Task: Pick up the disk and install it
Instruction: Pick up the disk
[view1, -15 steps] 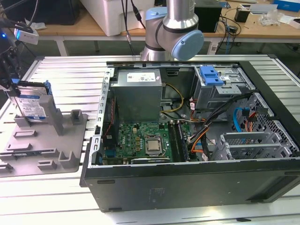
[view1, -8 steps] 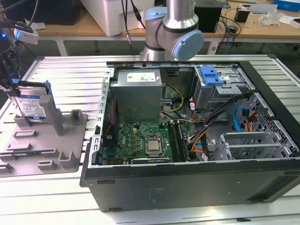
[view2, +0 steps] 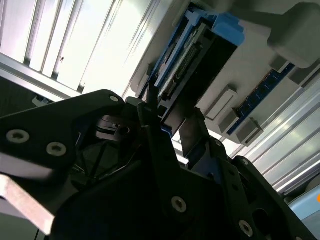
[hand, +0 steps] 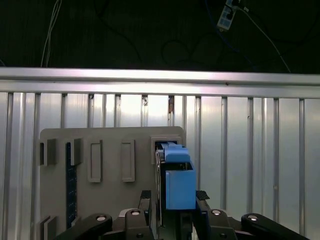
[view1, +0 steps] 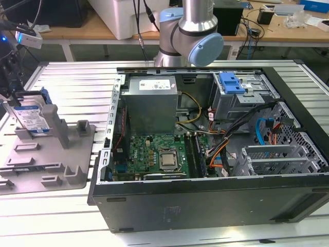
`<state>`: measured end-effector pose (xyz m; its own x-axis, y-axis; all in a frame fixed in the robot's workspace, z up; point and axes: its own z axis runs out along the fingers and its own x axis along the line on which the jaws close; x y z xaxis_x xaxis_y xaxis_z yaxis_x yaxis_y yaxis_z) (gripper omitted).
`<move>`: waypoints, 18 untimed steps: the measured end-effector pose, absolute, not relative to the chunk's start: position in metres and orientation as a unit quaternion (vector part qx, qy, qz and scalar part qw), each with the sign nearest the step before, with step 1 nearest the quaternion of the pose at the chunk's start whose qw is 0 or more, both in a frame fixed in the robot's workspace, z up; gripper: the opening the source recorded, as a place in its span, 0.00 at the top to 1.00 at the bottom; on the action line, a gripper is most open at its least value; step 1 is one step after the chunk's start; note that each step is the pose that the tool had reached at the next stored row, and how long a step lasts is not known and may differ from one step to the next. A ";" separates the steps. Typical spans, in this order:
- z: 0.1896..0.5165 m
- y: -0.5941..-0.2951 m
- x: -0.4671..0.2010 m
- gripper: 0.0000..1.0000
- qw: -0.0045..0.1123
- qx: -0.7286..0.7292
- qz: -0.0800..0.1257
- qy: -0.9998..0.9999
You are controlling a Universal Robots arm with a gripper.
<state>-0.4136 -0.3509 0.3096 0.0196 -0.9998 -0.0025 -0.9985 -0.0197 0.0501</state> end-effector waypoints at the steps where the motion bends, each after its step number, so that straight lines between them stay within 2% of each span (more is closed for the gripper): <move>1: 0.310 -0.351 -0.414 0.55 0.017 0.714 -0.018 -0.700; 10: 0.309 -0.337 -0.427 0.55 0.016 0.714 -0.018 -0.700; 18: 0.310 -0.336 -0.436 0.55 0.015 0.714 -0.016 -0.700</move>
